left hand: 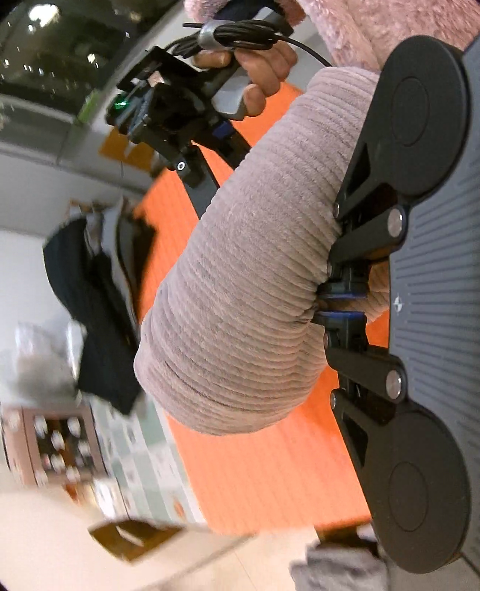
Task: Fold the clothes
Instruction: 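Lift the pants bundle off the orange tablecloth with both tools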
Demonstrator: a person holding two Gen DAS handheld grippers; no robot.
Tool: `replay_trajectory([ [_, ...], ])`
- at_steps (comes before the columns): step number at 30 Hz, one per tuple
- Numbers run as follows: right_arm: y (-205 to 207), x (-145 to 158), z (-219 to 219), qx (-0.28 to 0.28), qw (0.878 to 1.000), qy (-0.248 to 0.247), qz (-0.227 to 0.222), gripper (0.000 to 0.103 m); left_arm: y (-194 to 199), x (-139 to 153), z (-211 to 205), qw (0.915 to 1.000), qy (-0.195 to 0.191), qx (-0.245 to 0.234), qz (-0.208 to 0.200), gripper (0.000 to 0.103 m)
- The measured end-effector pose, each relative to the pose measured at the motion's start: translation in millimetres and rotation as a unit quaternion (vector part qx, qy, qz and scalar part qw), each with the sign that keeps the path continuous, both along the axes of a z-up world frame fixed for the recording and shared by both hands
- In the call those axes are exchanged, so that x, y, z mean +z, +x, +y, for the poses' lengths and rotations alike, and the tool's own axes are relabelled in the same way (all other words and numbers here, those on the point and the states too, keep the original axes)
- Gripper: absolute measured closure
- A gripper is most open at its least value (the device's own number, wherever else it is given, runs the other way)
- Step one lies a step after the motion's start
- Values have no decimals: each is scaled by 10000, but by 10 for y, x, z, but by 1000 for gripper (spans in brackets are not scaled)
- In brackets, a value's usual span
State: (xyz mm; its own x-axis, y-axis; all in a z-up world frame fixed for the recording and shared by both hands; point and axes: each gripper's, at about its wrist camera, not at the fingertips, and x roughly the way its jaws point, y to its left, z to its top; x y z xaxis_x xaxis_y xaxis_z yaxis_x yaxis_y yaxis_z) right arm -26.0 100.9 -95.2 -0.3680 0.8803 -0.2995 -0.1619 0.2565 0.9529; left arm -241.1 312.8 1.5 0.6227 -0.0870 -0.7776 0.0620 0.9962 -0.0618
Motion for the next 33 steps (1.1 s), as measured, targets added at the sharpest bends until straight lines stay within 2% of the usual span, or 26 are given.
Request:
replay_trajectory([
  [6,-131,-497,446,-109,9961,283,823,7,-167,14,468,9992,203,311,172,103],
  [12,-30,-622,183,-447,9945,264,913,8,123,-70,275,10000,22,-15,1,103],
  [16,43,-498,-232,-848,9941,161,656,9,297,-133,14,9987,-185,-442,-167,101],
  [19,62,-336,-453,-943,9951,75,298,6,459,-227,-194,9938,-697,-808,-324,92],
  [21,-2,-247,-471,-720,9955,-480,-386,6,577,-352,-389,9919,-712,-1001,-309,91],
  [23,-96,-313,-493,-639,9926,-840,-593,7,673,-469,-548,9914,-632,-1099,-332,95],
  [28,-123,-481,-618,-861,9889,-1083,-539,11,785,-666,-546,9883,-1181,-926,-282,95],
  [33,-144,-367,-717,-847,9842,-1291,-872,11,780,-715,-489,9849,-1550,-717,-283,95],
])
